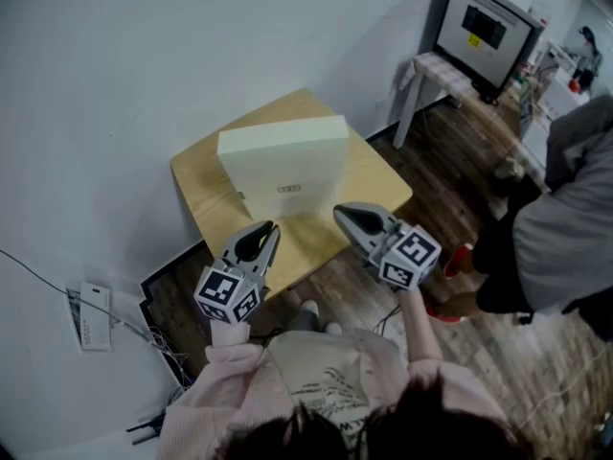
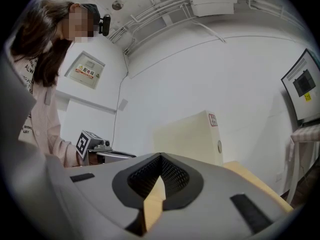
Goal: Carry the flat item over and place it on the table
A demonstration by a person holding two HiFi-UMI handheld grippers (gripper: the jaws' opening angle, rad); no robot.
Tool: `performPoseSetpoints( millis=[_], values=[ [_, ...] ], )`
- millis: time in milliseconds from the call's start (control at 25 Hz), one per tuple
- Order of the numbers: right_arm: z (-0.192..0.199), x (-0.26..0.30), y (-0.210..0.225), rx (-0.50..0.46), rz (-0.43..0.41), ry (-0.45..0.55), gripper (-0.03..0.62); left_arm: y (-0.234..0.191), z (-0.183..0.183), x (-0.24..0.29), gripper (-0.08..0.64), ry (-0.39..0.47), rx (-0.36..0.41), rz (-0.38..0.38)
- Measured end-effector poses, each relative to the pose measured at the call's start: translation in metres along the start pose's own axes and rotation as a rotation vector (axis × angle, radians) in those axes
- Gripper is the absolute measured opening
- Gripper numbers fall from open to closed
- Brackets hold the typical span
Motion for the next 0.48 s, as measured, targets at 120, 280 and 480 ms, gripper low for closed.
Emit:
performPoseSetpoints(
  millis=[120,280,480],
  values=[
    [-0.0001,-0.0004,-0.0010,0.002,-0.001,0.002,-0.008,-0.0001,0.0003,-0.0020,0.022,0.004,0.002,-0.005],
    [-0.0004,-0.0017,-0.0017,0.005,-0.002,0.006,-0.008,0.0003,-0.0001,-0.0049,-0.005,0.011,0.006,-0.008],
    [-0.0002,-0.0037,-0.0038,0.009,-0.002,0.004,-0.008,0.0020,0.0001,-0.0075,-0.005,0.016,0.004,-0.010]
  ],
)
Point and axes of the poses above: the fingertips, and each gripper's own axes: x forward along the fingers, y to its right, z out of its underside, the point moved 7 cm from there along -x, backward along the fingers, and after that the axes turned 10 degrees about -z, right-handed, at the moved point
